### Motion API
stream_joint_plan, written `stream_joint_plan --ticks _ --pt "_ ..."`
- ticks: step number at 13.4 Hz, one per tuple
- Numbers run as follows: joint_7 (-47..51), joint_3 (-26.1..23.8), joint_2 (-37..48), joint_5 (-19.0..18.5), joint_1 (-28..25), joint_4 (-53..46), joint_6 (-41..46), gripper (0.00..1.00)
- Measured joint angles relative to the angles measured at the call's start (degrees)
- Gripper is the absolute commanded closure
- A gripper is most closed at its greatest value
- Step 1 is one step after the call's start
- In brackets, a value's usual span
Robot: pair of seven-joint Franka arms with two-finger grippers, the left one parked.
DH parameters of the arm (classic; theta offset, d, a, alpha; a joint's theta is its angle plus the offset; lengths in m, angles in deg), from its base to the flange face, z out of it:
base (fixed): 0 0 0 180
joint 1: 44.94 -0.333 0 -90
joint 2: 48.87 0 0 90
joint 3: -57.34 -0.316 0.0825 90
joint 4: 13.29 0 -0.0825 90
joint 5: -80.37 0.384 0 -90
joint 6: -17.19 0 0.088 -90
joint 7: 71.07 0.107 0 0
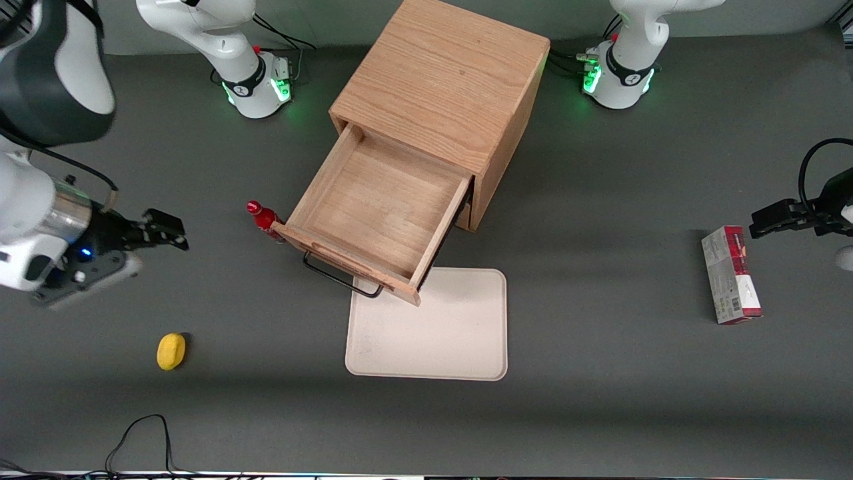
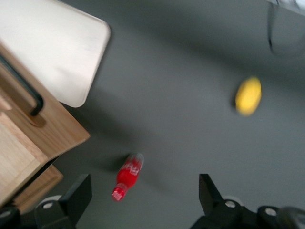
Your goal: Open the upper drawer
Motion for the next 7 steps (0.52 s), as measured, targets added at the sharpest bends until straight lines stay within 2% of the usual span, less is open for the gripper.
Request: stream_joint_plan --ticks 2,4,7 --pt "6.95 0.24 8.86 -0.19 -0.16 9.55 -0.13 0.00" --pt "8.67 0.06 15.66 -2.65 -0.41 15.49 -0.19 0.00" --pt "9.64 -0.31 19.65 -3.84 -0.43 18.36 -0.20 0.00"
